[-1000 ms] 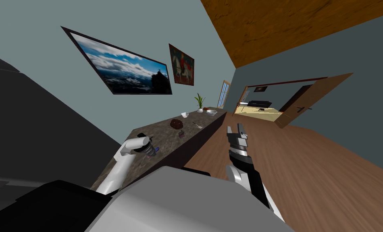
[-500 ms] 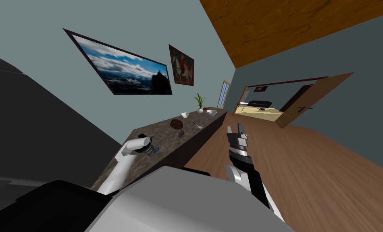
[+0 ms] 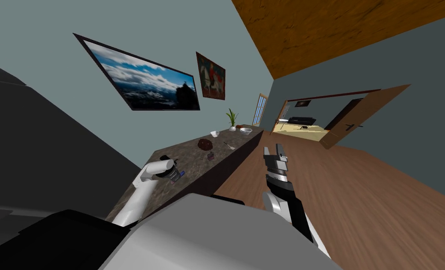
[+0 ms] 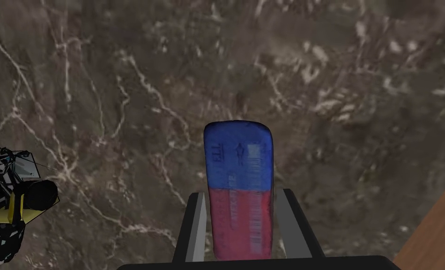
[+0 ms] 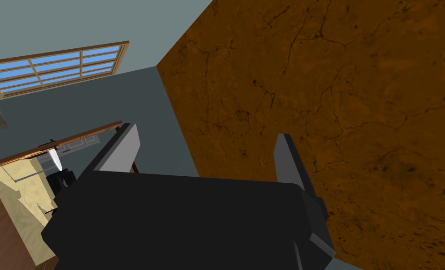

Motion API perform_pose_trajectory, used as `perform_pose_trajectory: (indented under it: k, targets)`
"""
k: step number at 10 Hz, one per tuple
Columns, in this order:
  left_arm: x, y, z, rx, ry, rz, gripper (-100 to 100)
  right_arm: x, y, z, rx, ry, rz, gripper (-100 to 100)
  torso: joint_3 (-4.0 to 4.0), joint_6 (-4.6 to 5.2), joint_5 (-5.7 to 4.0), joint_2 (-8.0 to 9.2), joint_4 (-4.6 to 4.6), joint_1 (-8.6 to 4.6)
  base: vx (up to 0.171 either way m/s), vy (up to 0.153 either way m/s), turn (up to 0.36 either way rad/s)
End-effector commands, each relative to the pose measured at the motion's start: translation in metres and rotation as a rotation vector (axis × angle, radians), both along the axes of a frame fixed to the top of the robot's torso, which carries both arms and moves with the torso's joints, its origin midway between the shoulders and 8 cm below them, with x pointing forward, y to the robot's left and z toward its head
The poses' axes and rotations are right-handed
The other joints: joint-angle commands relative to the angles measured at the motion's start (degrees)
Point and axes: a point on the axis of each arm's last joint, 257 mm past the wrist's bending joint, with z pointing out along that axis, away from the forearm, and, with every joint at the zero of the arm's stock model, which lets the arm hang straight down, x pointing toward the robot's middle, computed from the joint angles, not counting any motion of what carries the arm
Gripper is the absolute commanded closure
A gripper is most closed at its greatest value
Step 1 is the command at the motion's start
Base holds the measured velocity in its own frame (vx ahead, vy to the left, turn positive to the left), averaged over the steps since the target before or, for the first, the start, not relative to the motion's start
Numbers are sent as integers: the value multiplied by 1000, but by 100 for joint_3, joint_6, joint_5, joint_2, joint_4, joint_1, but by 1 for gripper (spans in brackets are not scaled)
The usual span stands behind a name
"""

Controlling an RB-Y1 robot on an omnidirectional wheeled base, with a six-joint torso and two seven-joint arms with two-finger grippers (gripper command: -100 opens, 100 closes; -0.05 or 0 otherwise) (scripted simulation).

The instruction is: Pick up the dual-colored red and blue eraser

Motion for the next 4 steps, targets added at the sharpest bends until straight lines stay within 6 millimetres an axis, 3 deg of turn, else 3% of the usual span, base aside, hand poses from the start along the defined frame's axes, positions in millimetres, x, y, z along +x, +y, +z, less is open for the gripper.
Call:
perform_pose_trajectory:
  k: [1,3,4]
  targets:
    - [-2,-1,9,-1,4,2,100,0,0,0,0,0,0,0,0,0,0,0,0,0,-3,6,-10]
    - [-2,-2,11,0,2,2,100,0,0,0,0,0,0,0,0,-1,2,1,-1,1,0,0,0]
    - [-2,-2,12,-1,4,2,0,0,0,0,0,0,0,0,-1,-1,4,0,-2,2,0,0,0]
